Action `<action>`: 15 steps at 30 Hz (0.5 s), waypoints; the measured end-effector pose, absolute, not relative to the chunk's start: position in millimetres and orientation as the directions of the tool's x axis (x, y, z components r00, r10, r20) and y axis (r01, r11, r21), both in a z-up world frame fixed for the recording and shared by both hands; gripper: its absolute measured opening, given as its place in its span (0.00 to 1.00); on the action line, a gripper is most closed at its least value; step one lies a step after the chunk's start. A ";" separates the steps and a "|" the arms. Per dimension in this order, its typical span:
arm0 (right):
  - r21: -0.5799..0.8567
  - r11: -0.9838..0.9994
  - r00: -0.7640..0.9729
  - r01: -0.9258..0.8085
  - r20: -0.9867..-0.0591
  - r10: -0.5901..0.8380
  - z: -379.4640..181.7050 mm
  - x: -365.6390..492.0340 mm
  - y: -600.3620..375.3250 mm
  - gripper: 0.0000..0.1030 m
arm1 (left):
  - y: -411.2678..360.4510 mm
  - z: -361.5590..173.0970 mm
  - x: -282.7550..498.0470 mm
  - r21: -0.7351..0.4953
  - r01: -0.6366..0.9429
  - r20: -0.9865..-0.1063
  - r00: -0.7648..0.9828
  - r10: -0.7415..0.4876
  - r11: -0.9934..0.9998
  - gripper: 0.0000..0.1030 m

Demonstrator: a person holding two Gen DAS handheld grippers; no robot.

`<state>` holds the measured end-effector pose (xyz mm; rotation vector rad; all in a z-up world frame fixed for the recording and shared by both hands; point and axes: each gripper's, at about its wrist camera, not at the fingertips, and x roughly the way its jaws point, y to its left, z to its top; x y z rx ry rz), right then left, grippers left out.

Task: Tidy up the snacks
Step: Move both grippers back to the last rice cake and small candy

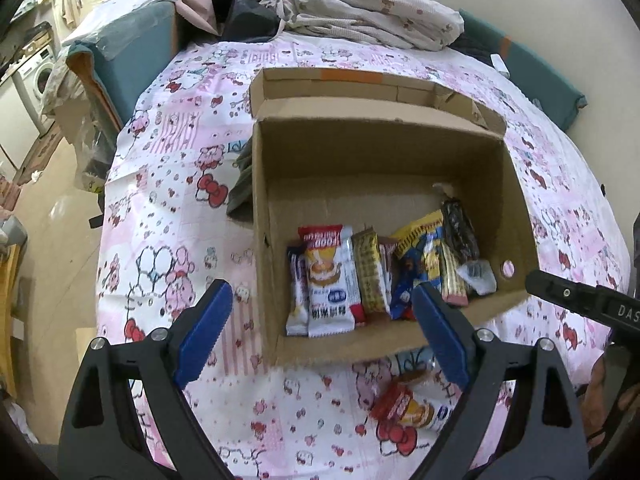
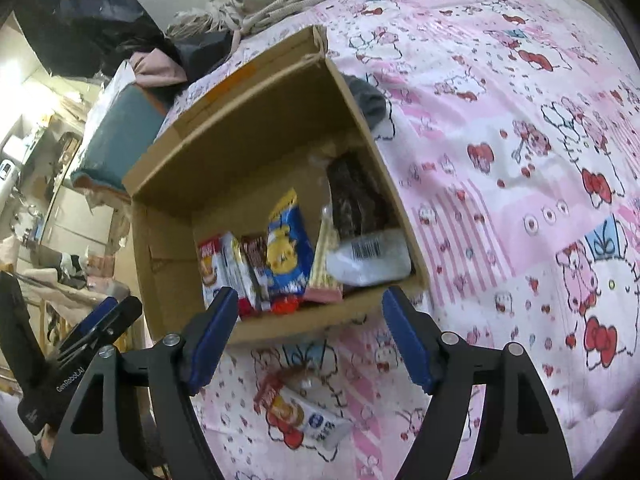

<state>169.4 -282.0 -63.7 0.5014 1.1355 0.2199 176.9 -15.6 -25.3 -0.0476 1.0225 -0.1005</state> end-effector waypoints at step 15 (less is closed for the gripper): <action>0.362 0.932 0.164 -0.004 -0.919 0.358 -109.0 127.7 -241.9 0.75 | -7.0 -31.0 139.6 -0.086 0.039 -0.869 0.485 -0.094 0.996 0.93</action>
